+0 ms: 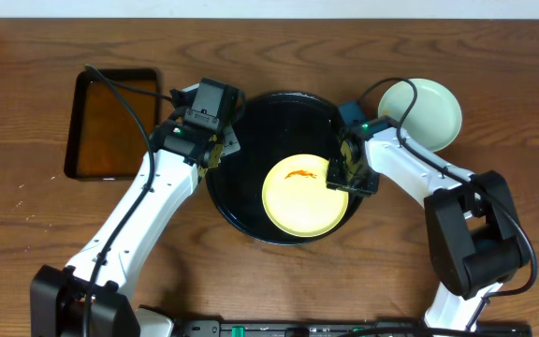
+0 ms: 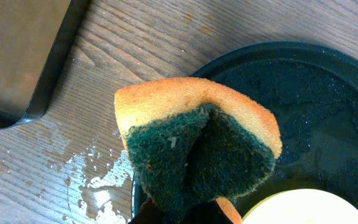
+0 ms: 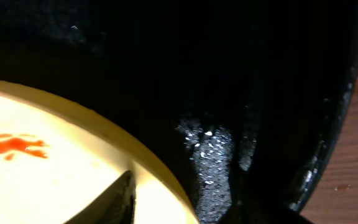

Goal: Clean dirty plates on tray and stack at the side

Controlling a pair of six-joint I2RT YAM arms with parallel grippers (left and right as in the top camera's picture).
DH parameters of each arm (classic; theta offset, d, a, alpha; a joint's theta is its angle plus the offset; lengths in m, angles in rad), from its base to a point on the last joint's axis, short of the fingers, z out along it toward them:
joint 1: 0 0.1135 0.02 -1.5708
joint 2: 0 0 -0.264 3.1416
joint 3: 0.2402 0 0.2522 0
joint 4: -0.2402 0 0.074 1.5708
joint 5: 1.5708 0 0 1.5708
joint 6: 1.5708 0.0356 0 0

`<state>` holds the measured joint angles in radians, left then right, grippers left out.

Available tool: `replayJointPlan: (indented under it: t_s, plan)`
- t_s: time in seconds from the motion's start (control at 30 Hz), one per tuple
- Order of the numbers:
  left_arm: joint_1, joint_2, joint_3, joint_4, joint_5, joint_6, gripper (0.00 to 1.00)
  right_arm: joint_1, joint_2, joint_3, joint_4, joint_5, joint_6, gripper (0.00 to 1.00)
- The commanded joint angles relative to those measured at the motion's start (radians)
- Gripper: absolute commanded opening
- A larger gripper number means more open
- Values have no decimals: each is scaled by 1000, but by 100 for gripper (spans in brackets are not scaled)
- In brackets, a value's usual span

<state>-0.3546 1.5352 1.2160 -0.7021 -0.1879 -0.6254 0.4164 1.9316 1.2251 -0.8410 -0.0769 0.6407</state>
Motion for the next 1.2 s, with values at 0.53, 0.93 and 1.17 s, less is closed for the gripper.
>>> replayJointPlan:
  t_s: [0.53,0.93,1.17]
  plan:
    - [2,-13,-16,0,-5,-5,8,2,-7,-11,444,-10,-232,1]
    - [2,-13,-16,-3,-3,-5,8,-31,-8,97,256,-2,-228,99]
    - [3,-13,-16,-3,-3,-5,8,3,-7,187,114,-332,-75,99]
